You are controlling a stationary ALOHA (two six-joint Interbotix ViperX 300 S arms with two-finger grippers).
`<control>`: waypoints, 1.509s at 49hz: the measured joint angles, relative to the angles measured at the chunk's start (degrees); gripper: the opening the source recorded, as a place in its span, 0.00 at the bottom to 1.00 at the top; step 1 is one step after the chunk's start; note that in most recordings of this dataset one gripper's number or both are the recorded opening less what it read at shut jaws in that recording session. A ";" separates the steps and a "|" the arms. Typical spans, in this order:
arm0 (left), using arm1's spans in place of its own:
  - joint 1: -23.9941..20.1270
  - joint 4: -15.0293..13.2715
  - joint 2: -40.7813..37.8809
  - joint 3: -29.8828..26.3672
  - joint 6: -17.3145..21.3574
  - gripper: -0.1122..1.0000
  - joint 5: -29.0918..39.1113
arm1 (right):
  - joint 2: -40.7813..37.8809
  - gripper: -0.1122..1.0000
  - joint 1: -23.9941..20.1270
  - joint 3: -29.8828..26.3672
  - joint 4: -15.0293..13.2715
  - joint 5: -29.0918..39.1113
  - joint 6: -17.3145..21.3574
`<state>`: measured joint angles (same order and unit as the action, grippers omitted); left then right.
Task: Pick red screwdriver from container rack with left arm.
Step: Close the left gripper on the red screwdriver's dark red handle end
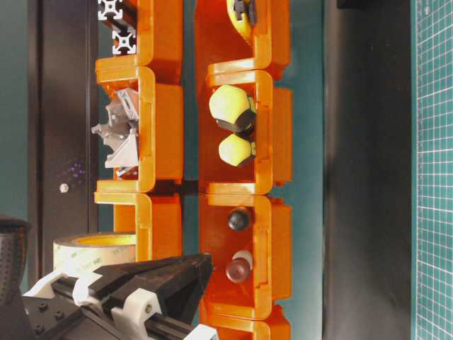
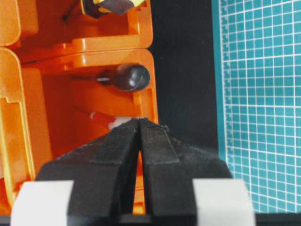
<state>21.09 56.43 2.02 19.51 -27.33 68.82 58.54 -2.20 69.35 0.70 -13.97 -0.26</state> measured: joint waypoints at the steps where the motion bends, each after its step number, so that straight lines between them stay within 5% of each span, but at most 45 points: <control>1: 0.00 0.00 -0.09 -0.09 -0.09 0.15 0.00 | 0.09 0.11 0.00 0.00 0.09 0.00 0.00; 13: -0.35 0.00 -0.09 0.97 -1.32 0.77 -1.49 | 0.18 0.11 -0.09 0.00 0.00 0.00 0.00; 18: -1.23 0.00 -0.09 2.29 -3.34 0.91 -1.93 | 0.26 0.11 -0.18 0.00 0.00 0.00 0.00; 59: -5.54 0.00 0.09 6.15 -4.31 0.88 -5.80 | 0.62 0.11 -0.35 0.00 0.00 0.00 -0.09; 65: -5.54 0.00 0.00 6.15 -4.31 0.78 -5.80 | 0.79 0.11 -0.35 0.09 0.00 0.00 -0.09; 74: -5.62 0.00 0.09 5.89 -4.22 0.44 -5.27 | 0.97 0.11 -0.35 0.26 -0.09 0.00 -0.09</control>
<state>15.47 56.43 2.11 25.40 -31.55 63.54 59.50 -2.55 69.61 0.62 -13.97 -0.35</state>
